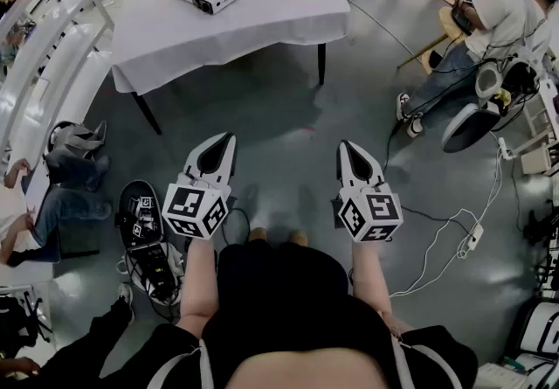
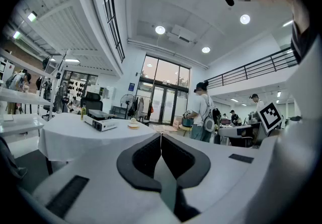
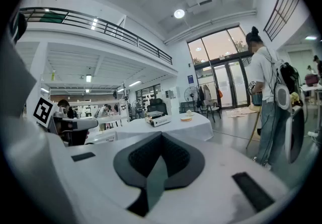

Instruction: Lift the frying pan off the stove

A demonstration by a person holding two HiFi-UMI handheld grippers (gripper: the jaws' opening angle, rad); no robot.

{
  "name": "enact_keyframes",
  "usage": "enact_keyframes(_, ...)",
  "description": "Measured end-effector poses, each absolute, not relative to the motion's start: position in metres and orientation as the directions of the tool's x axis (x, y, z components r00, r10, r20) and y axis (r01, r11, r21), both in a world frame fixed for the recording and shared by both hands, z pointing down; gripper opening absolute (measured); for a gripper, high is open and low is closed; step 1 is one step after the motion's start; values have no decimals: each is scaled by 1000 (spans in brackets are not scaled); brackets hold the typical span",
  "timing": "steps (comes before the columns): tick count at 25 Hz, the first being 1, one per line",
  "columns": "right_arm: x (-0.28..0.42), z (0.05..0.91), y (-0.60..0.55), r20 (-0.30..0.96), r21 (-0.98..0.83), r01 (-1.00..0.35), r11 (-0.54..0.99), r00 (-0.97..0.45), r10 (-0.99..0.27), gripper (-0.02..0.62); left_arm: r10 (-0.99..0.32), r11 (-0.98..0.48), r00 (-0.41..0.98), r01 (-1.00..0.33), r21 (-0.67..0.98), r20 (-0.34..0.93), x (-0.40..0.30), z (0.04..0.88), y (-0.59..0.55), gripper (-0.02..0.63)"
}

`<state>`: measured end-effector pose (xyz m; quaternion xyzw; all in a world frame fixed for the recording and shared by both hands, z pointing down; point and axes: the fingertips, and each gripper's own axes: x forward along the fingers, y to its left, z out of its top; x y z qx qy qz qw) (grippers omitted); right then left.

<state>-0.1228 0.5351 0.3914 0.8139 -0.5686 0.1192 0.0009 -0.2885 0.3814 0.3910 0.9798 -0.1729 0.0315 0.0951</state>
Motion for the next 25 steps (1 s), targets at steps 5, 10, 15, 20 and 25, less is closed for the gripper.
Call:
enact_keyframes(5, -125, 396, 539, 200, -151, -917, -370, 338, -920, 6, -326, -925, 941, -338, 175, 94, -289, 393, 382, 9)
enact_keyframes(10, -128, 394, 532, 197, -153, -918, -365, 334, -922, 6, -321, -927, 943, -333, 173, 92, -289, 392, 380, 9)
enact_keyframes(15, -139, 396, 520, 193, -158, -921, -356, 325, -926, 6, -338, -910, 937, -349, 225, 88, -299, 397, 370, 9)
enact_keyframes(20, -158, 408, 508, 206, -162, -919, -360, 325, -923, 6, -300, -921, 950, -313, 231, 89, -309, 403, 362, 240)
enact_keyframes(25, -173, 416, 501, 214, -166, -913, -372, 335, -918, 6, -304, -916, 950, -314, 250, 77, -321, 405, 347, 272)
